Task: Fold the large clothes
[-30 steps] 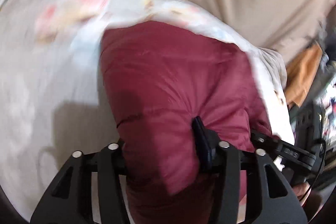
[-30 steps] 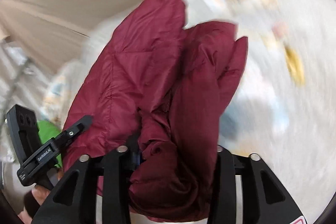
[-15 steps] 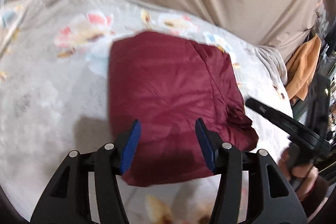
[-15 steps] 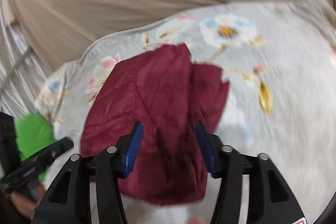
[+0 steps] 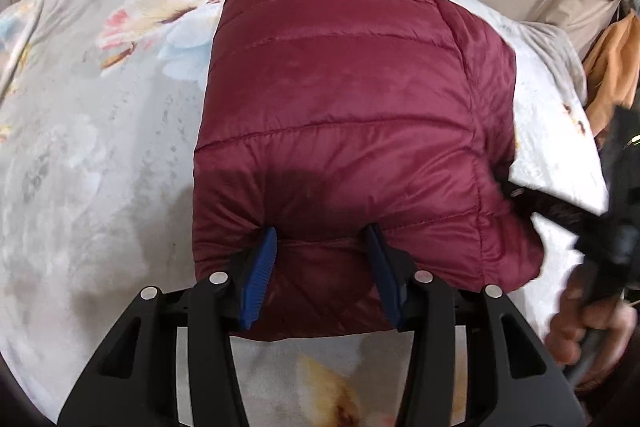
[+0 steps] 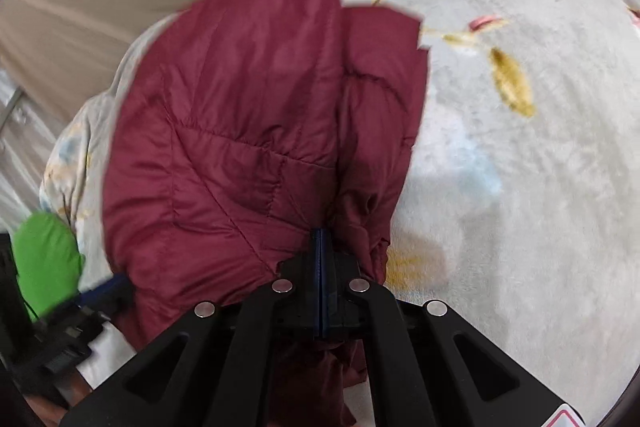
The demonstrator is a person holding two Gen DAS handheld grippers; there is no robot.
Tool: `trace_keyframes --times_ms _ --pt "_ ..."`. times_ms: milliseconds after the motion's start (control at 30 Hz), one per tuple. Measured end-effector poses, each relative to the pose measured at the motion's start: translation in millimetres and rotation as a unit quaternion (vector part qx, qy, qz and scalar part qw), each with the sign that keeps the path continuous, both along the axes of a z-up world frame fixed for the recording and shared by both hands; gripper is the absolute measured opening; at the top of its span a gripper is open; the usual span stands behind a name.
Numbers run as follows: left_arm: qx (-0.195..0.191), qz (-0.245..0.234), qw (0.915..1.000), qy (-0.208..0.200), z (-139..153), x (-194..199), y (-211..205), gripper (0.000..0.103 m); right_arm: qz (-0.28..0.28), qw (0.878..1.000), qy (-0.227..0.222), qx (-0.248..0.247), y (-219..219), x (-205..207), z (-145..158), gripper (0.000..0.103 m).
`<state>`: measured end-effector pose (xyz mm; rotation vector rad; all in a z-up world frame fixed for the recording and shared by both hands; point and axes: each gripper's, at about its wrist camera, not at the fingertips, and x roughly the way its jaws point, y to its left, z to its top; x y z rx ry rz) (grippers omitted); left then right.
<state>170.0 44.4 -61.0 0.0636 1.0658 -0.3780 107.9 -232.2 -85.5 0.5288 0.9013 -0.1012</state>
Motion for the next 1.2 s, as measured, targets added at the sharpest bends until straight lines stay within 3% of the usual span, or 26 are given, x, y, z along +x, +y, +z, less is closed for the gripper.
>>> trace_keyframes --times_ms 167,267,367,500,633,767,867,967,1100,1200 --pt "0.004 0.006 1.0 0.006 1.3 0.0 -0.6 0.045 0.016 0.998 -0.055 0.002 19.1 -35.7 49.4 0.0" --pt "0.008 0.009 0.9999 0.006 1.6 -0.8 -1.9 0.045 0.035 0.999 -0.023 -0.019 34.7 -39.0 37.8 0.0" --pt "0.013 0.006 0.9999 0.006 -0.2 -2.9 -5.7 0.046 0.042 0.998 0.026 -0.029 41.8 -32.6 6.2 0.0" --pt "0.029 0.002 0.9996 -0.003 -3.4 -8.6 -11.5 0.045 0.045 0.997 0.037 -0.048 43.7 -26.3 -13.2 0.0" --pt "0.042 0.004 0.9991 -0.006 -4.9 -9.4 -15.4 0.046 0.055 0.995 0.042 -0.072 50.8 -22.5 -17.0 0.0" --pt "0.054 0.014 0.9984 -0.005 4.6 -18.0 -15.9 0.046 0.045 0.994 0.055 -0.082 53.9 -29.0 1.8 0.0" --pt "0.053 0.031 0.998 -0.013 15.5 -35.4 -11.5 0.047 0.02 0.995 0.035 -0.092 57.4 -56.3 21.7 0.012" --pt "0.052 0.044 0.9976 -0.011 16.5 -52.0 -8.4 0.049 -0.005 0.994 0.027 -0.103 64.8 -89.9 31.2 0.044" --pt "0.05 0.052 0.9973 -0.011 5.5 -81.8 -7.7 0.049 -0.016 0.991 0.031 -0.13 82.8 -121.3 24.2 0.058" --pt "0.06 0.046 0.9971 -0.01 -5.3 -101.5 -12.2 0.049 -0.014 0.989 0.047 -0.141 89.9 -133.6 13.7 0.059"
